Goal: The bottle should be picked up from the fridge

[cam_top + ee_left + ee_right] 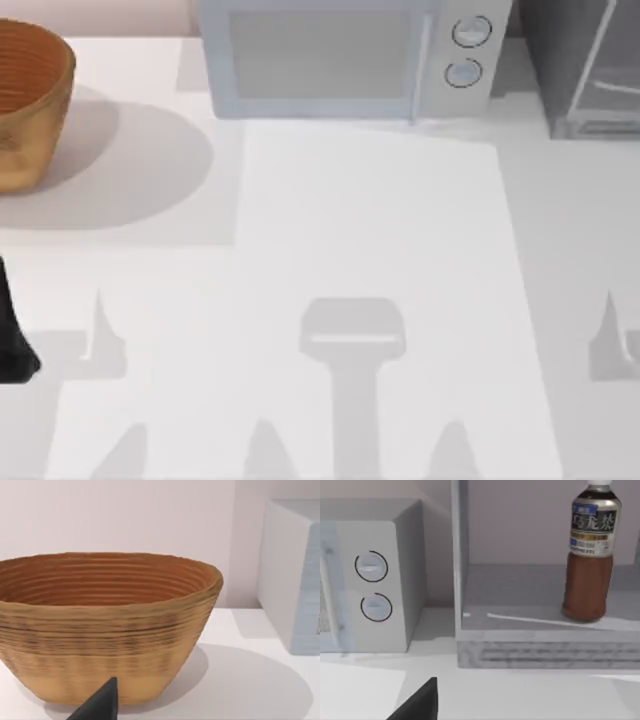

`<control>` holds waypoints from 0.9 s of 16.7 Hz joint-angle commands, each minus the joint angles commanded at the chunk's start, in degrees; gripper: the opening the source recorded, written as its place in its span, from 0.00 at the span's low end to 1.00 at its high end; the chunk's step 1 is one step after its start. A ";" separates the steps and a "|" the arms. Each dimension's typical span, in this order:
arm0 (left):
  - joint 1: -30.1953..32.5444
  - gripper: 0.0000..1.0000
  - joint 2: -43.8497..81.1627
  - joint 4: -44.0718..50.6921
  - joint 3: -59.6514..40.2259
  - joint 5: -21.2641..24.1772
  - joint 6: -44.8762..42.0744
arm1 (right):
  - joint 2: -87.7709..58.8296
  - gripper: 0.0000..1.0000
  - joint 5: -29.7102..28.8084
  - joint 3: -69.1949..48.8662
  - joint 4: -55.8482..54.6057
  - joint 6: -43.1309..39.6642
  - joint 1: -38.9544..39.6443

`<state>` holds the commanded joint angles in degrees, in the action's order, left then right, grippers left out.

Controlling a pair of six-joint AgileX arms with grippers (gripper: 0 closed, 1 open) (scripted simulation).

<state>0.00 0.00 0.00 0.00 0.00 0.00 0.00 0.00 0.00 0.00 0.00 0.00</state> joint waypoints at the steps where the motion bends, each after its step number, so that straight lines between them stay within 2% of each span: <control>1: 0.00 1.00 0.00 0.00 0.00 0.00 0.00 | 0.00 1.00 0.00 0.00 0.00 0.00 0.00; 4: 0.00 1.00 0.00 0.00 0.00 0.00 0.00 | -1.87 1.00 0.77 -0.41 -1.86 -0.05 -0.76; 7: 0.00 1.00 0.00 0.00 0.00 0.00 0.00 | -9.18 1.00 3.48 -1.75 -9.14 -0.17 -3.58; 11: 0.00 1.00 0.00 0.00 0.00 0.00 0.00 | -27.30 1.00 9.01 -3.82 -26.63 -0.16 -9.43; 15: 0.00 1.00 0.00 0.00 0.00 0.00 0.00 | -52.86 1.00 15.48 -5.39 -48.09 0.16 -16.24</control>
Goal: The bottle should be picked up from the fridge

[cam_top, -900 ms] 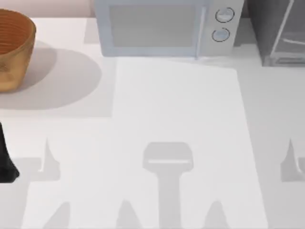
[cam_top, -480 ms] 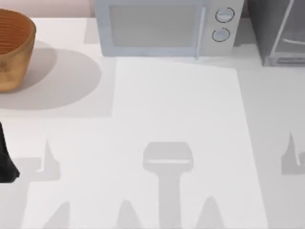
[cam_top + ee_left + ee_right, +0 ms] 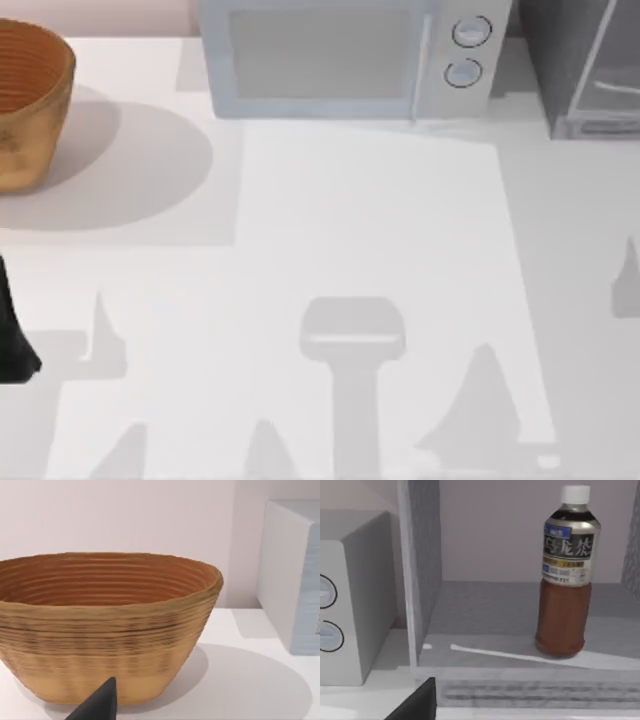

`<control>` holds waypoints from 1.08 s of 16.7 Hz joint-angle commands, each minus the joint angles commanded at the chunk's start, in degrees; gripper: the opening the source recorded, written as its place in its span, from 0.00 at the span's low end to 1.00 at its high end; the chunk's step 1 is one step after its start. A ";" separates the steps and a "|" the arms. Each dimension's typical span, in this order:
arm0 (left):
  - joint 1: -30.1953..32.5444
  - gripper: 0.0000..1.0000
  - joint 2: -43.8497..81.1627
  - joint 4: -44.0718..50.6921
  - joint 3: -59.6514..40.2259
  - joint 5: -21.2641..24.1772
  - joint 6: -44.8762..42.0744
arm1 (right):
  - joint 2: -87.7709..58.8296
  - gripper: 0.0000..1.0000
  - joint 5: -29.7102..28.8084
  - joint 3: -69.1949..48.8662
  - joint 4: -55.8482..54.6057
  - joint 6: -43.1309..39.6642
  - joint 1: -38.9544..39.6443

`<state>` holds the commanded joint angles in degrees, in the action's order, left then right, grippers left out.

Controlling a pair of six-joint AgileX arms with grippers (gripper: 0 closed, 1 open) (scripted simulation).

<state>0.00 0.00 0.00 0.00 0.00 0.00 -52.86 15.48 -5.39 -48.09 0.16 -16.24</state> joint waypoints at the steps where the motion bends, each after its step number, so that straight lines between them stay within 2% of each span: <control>1: 0.00 1.00 0.00 0.00 0.00 0.00 0.00 | -6.65 1.00 1.62 -0.34 -5.22 0.11 -1.68; 6: 0.00 1.00 0.00 0.00 0.00 0.00 0.00 | -34.58 1.00 8.91 -2.41 -28.70 0.63 -9.16; 10: 0.00 1.00 0.00 0.00 0.00 0.00 0.00 | -46.87 1.00 12.80 -4.38 -41.14 0.84 -13.15; 13: 0.00 1.00 0.00 0.00 0.00 0.00 0.00 | -49.89 1.00 13.97 -5.17 -44.62 0.88 -14.32; 18: 0.00 1.00 0.00 0.00 0.00 0.00 0.00 | -49.81 1.00 13.82 -5.07 -44.39 0.85 -14.03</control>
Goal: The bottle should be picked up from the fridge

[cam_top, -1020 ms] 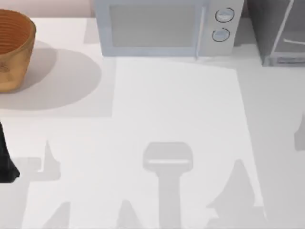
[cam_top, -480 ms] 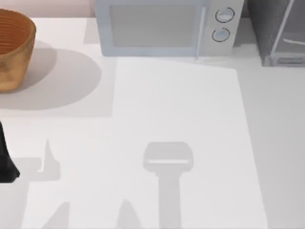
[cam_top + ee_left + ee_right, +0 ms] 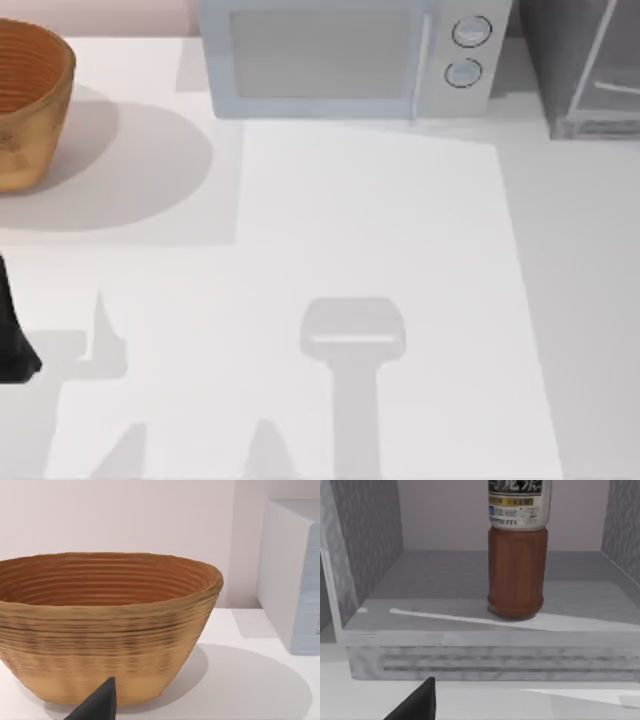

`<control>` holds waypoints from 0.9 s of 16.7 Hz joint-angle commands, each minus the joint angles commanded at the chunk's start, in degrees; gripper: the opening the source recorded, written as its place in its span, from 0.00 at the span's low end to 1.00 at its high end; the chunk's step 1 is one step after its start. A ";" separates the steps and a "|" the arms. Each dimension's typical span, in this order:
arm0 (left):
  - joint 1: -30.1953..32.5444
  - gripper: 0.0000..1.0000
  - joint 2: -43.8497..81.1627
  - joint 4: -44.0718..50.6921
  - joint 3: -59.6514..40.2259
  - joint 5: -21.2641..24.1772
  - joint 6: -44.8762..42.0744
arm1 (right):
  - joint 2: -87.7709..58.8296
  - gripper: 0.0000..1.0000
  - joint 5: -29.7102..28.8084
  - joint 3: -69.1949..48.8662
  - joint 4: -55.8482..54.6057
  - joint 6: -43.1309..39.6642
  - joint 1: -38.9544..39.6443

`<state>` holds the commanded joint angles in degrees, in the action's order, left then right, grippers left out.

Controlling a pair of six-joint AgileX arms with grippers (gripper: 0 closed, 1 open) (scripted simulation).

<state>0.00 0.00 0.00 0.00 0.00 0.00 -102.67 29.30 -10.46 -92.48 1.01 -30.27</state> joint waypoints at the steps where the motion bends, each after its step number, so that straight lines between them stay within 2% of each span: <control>1: 0.00 1.00 0.00 0.00 0.00 0.00 0.00 | -0.38 1.00 -0.26 -0.69 0.42 -0.03 0.25; 5: 0.00 1.00 0.00 0.00 0.00 0.00 0.00 | -4.51 1.00 -3.42 -9.46 5.52 -0.25 2.98; 11: 0.00 1.00 0.00 0.00 0.00 0.00 0.00 | -13.52 1.00 -11.27 -34.67 20.26 -0.37 10.35; 15: 0.00 1.00 0.00 0.00 0.00 0.00 0.00 | -16.74 1.00 -15.21 -44.48 27.69 -0.44 14.25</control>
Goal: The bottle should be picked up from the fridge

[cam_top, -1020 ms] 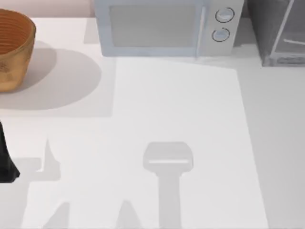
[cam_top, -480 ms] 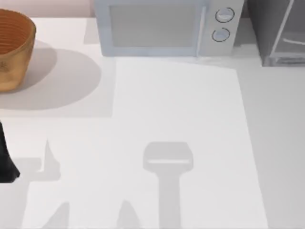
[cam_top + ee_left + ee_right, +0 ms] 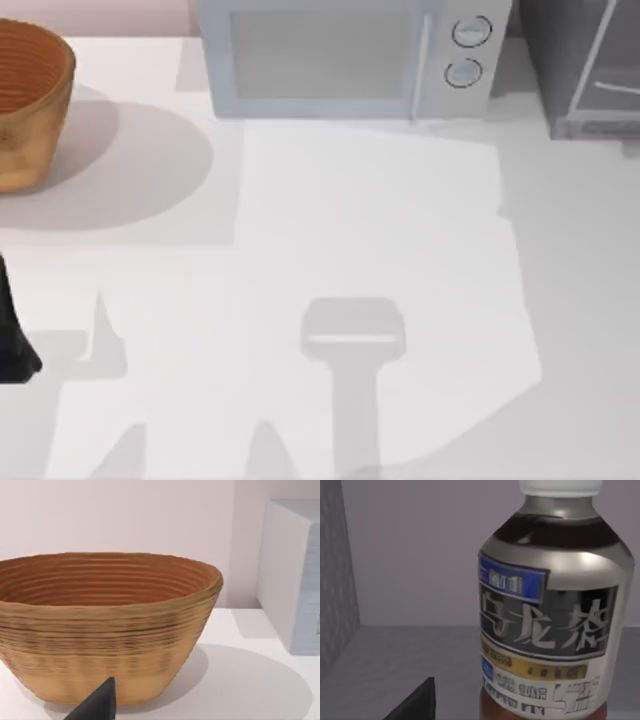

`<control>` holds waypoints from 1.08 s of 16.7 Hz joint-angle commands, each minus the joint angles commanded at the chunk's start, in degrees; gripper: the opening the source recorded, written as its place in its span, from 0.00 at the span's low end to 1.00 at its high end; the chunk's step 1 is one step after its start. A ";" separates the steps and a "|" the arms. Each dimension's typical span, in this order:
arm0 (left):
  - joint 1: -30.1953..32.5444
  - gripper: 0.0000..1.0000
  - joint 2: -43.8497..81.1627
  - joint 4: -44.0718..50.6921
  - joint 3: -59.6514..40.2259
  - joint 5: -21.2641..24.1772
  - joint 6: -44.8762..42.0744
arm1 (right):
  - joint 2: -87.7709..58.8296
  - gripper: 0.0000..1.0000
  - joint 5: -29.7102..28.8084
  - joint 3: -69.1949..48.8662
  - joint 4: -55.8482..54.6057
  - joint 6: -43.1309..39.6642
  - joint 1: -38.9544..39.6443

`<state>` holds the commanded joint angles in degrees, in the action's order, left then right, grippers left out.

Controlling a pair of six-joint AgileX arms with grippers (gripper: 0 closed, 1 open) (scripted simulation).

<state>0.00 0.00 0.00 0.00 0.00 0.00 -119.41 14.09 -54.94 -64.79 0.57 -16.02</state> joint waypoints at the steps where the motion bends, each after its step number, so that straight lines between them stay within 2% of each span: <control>1: 0.00 1.00 0.00 0.00 0.00 0.00 0.00 | -0.28 1.00 -0.45 -0.93 0.84 -0.01 0.44; 7: 0.00 1.00 0.00 0.00 0.00 0.00 0.00 | -0.89 1.00 -0.55 -2.05 1.47 -0.01 0.49; 14: 0.00 1.00 0.00 0.00 0.00 0.00 0.00 | -8.78 1.00 -2.33 -16.69 7.97 -0.09 2.21; 18: 0.00 1.00 0.00 0.00 0.00 0.00 0.00 | -9.38 1.00 -2.55 -17.85 8.77 -0.10 2.42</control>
<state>0.00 0.00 0.00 0.00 0.00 0.00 -128.79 11.54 -72.79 -56.02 0.46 -13.61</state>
